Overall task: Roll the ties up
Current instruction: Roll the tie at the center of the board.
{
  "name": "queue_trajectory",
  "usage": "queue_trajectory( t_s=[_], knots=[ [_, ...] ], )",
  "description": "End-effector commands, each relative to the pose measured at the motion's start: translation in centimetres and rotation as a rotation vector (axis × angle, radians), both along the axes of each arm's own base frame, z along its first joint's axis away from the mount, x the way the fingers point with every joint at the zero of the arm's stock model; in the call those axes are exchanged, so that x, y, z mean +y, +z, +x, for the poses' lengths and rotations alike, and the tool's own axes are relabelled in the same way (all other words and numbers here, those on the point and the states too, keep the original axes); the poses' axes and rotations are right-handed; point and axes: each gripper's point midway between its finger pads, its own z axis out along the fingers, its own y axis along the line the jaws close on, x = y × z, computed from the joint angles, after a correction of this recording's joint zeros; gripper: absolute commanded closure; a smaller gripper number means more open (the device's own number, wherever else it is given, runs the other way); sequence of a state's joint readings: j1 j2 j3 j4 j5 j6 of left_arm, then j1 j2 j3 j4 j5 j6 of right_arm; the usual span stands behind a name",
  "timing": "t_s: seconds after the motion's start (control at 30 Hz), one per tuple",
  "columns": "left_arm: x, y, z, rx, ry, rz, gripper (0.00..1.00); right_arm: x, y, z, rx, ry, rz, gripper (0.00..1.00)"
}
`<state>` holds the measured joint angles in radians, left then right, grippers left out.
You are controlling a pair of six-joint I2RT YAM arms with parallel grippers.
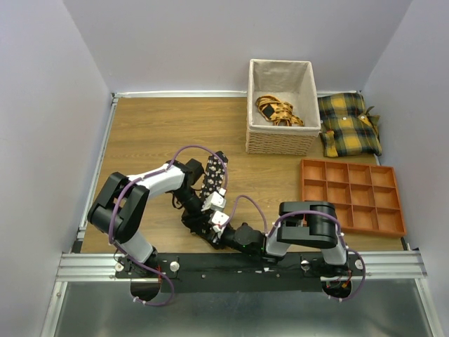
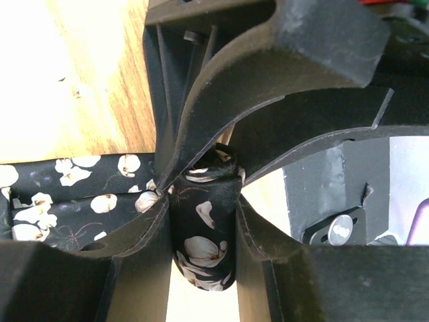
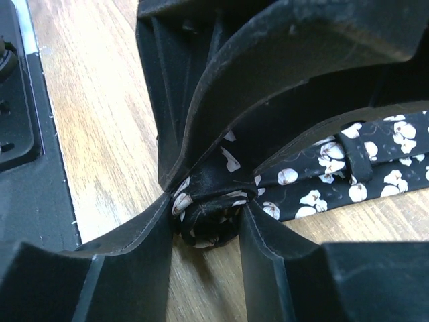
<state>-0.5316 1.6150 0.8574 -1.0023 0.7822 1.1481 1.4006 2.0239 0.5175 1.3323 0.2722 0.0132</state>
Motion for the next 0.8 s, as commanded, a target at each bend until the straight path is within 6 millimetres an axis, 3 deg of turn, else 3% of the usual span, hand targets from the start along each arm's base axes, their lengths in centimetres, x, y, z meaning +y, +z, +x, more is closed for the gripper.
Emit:
queue_trajectory(
  t_s=[0.0, 0.17, 0.33, 0.77],
  knots=[
    [-0.2, -0.9, 2.0, -0.093, 0.039, 0.034, 0.62, 1.6, 5.6, 0.4, 0.073, -0.018, 0.295, 0.80],
    [-0.6, -0.3, 2.8, -0.109, 0.099, 0.033, 0.42, 1.0, 3.4, -0.6, 0.205, -0.012, 0.248, 0.83],
    [-0.5, 0.3, 2.6, -0.101, 0.107, 0.021, 0.04, 0.6, 1.6, -1.0, 0.320, -0.041, 0.225, 0.84],
    [-0.3, 1.3, 2.6, -0.086, 0.127, 0.002, 0.01, 0.4, -1.5, -1.7, 0.453, -0.078, 0.138, 0.88]
  ],
)
